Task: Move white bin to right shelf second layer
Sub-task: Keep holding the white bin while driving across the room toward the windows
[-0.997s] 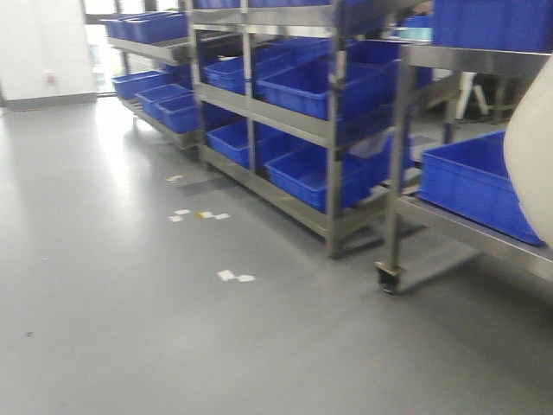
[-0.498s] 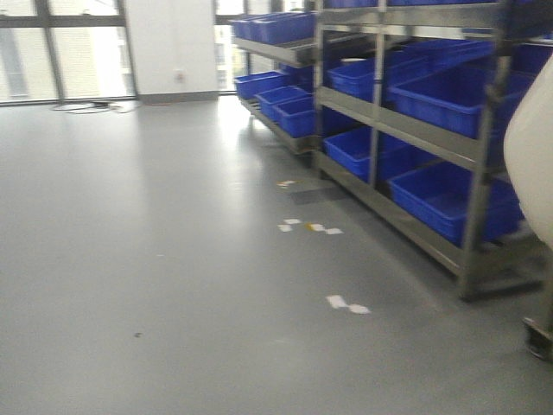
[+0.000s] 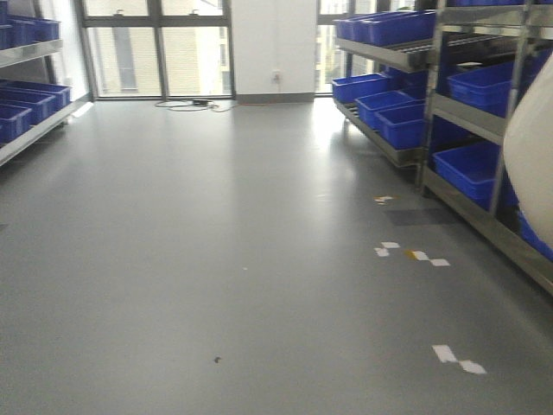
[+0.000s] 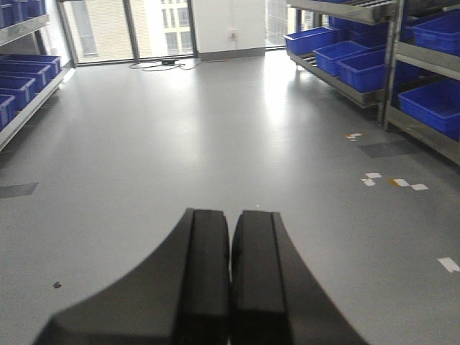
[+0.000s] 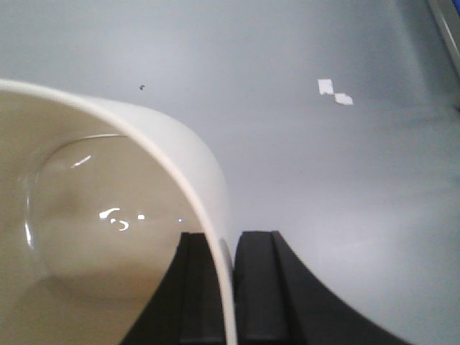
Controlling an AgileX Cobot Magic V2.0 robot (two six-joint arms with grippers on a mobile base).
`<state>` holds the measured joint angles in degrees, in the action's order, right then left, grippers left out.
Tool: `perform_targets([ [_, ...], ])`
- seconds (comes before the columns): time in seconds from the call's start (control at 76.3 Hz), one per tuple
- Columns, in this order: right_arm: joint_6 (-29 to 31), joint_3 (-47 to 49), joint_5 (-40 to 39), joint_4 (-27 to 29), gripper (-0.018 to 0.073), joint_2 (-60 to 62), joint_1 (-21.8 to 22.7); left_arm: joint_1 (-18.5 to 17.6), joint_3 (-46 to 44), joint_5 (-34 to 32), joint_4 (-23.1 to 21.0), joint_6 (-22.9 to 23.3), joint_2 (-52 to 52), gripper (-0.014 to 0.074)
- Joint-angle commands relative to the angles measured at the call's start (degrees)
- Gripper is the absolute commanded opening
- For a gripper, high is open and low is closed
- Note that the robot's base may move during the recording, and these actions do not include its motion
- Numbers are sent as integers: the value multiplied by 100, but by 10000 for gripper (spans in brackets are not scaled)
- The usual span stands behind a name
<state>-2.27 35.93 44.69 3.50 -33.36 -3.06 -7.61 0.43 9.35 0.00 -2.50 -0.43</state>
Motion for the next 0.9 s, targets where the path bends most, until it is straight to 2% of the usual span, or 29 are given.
perform_targets([
  [0.0, 23, 165, -485, 74, 109, 5, 43, -21, 211, -491, 0, 30, -79, 85],
  [0.892, 23, 165, -485, 74, 109, 5, 43, -21, 211, -491, 0, 30, -79, 85],
])
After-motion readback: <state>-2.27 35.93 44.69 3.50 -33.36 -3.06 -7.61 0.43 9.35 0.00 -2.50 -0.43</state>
